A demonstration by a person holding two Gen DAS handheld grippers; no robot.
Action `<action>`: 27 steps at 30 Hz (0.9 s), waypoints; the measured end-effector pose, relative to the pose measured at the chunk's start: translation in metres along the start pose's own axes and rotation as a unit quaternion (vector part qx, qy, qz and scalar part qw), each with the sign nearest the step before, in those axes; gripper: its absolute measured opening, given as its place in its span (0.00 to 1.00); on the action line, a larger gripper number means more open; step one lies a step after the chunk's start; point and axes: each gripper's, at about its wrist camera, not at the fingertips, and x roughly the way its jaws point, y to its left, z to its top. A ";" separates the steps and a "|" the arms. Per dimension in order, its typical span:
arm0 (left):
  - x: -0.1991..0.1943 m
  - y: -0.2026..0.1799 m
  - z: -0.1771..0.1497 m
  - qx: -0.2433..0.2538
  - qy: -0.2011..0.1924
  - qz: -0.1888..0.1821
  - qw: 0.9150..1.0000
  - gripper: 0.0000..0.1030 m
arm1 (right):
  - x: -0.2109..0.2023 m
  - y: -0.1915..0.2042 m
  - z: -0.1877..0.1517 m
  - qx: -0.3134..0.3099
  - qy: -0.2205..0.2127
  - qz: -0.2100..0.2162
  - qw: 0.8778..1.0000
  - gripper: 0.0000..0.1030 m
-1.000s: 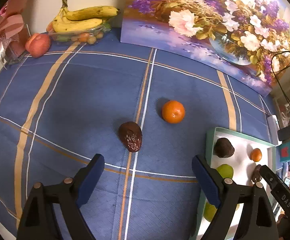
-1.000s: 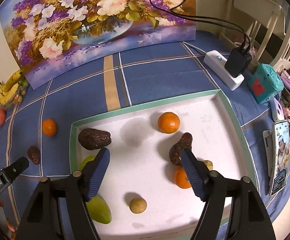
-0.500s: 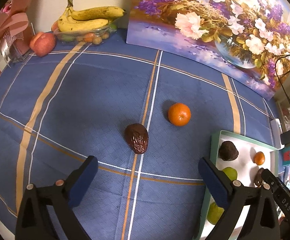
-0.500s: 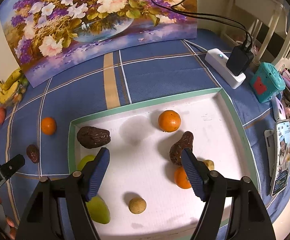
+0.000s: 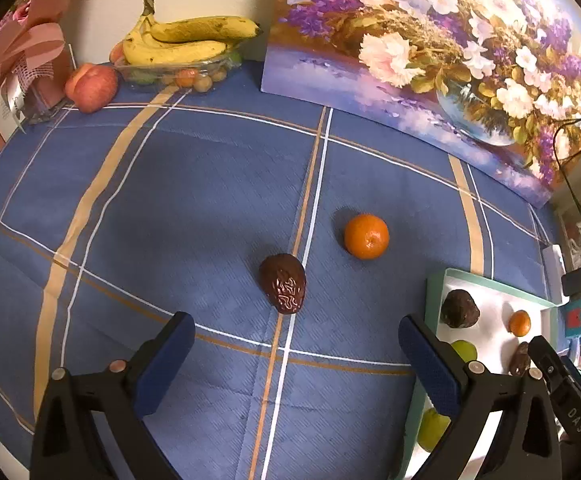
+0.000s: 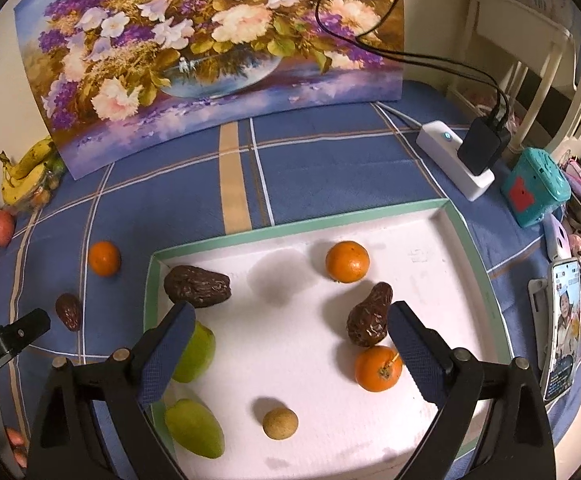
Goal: Organize fruits
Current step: 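Withdraw both open tools from the tray toward the remaining fruit row, then lower the open left tool around the last dark date while the right approaches a tangerine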
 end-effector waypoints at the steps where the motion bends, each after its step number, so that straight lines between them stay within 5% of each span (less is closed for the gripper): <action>1: 0.000 0.001 0.000 -0.002 -0.002 -0.002 1.000 1.00 | -0.001 0.001 0.000 0.000 -0.004 0.003 1.000 0.94; 7: -0.002 0.013 0.002 -0.019 -0.011 -0.014 1.000 1.00 | -0.005 0.012 -0.002 -0.020 -0.034 0.019 0.999 0.94; 27: -0.027 0.075 0.027 -0.050 -0.072 -0.008 0.996 1.00 | -0.005 0.063 -0.004 -0.047 -0.019 0.086 0.995 0.94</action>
